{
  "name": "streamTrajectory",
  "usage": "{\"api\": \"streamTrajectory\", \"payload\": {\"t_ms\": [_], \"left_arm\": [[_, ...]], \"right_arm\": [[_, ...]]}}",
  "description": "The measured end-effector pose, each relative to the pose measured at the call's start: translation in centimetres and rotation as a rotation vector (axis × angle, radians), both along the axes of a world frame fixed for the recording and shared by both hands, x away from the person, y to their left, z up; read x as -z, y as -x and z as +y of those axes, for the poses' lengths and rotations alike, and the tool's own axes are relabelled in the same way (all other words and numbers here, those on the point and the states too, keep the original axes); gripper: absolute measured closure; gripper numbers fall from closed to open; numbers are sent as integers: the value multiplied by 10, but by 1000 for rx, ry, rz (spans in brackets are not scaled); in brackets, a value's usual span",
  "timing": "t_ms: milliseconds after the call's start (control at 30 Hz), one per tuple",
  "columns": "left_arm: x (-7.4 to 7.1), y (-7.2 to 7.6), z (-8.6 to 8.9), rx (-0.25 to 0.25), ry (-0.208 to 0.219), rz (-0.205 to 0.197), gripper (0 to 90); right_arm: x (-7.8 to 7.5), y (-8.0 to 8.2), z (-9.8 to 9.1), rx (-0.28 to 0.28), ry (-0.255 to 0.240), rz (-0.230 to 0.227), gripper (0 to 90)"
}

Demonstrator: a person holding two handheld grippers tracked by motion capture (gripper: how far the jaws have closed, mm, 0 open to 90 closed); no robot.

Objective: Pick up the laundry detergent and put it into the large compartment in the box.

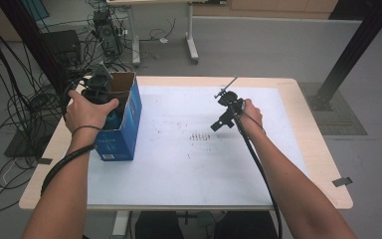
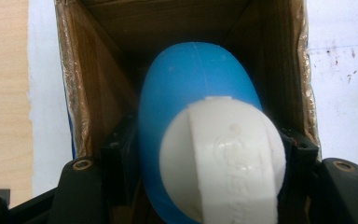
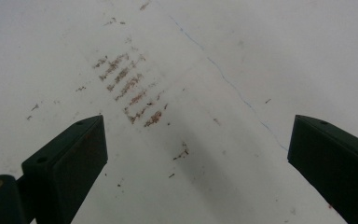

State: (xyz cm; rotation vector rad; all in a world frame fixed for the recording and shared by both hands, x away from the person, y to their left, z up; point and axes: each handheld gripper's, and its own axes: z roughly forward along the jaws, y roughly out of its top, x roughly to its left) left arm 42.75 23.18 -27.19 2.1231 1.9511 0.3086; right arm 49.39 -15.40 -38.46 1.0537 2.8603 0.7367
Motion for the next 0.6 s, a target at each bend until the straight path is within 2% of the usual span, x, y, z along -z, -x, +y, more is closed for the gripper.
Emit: {"api": "streamTrajectory", "payload": {"t_ms": [600], "left_arm": [[0, 0, 2, -3, 7, 3, 376]], "right_arm": [[0, 0, 0, 0, 0, 2, 41]]}}
